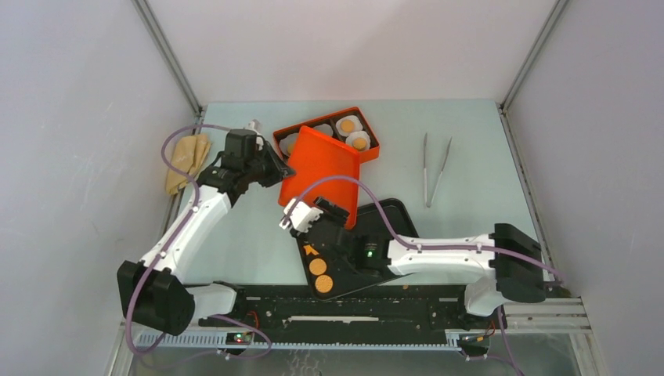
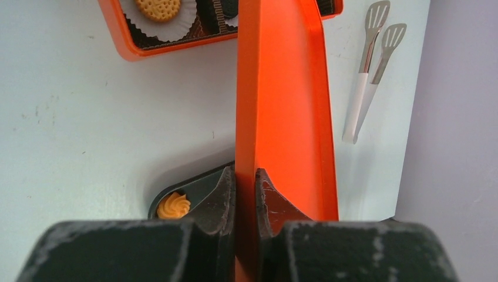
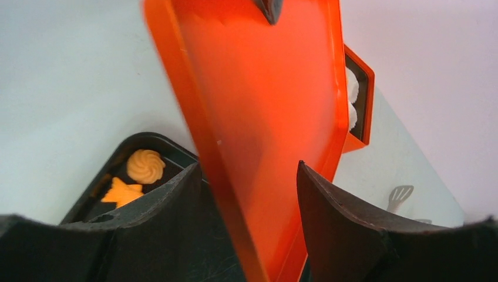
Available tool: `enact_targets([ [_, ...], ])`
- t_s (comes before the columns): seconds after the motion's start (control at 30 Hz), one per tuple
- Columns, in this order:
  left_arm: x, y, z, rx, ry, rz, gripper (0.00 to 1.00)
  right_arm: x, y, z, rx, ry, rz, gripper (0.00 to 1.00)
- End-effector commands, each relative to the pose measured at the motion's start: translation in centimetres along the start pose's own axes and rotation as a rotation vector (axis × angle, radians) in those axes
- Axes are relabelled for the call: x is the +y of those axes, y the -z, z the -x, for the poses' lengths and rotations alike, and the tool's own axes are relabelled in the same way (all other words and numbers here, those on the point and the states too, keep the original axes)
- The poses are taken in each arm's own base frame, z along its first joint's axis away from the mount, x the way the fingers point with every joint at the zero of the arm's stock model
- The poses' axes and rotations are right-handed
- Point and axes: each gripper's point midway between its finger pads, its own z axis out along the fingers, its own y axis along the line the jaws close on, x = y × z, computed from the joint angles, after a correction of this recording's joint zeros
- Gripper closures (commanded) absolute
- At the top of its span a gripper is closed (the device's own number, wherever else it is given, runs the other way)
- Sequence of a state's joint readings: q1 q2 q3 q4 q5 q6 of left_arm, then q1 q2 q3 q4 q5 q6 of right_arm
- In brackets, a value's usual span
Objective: Pack the cookies
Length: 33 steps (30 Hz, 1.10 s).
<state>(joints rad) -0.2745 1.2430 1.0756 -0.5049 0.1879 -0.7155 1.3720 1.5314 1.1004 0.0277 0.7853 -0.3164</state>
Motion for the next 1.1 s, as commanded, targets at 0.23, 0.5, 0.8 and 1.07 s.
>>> enact_targets([
  [0.23, -3.0, 4.5, 1.5, -0.07, -0.073, -0.106, 1.0, -4.6, -2.9, 0.9, -0.026, -0.086, -0.191, 0.89],
  [0.5, -5.3, 4.6, 3.3, -0.127, -0.085, -0.198, 0.57, -7.9, -2.3, 2.0, -0.039, -0.245, -0.166, 1.0],
  [0.8, -9.6, 14.1, 11.7, -0.53, -0.166, -0.226, 0.38, -12.6, -2.1, 3.1, -0.06, -0.546, 0.114, 1.0],
  [1.07, -6.0, 6.3, 11.4, -0.443, -0.181, -0.076, 0.99, -21.8, -1.0, 1.9, -0.127, -0.835, 0.105, 1.0],
])
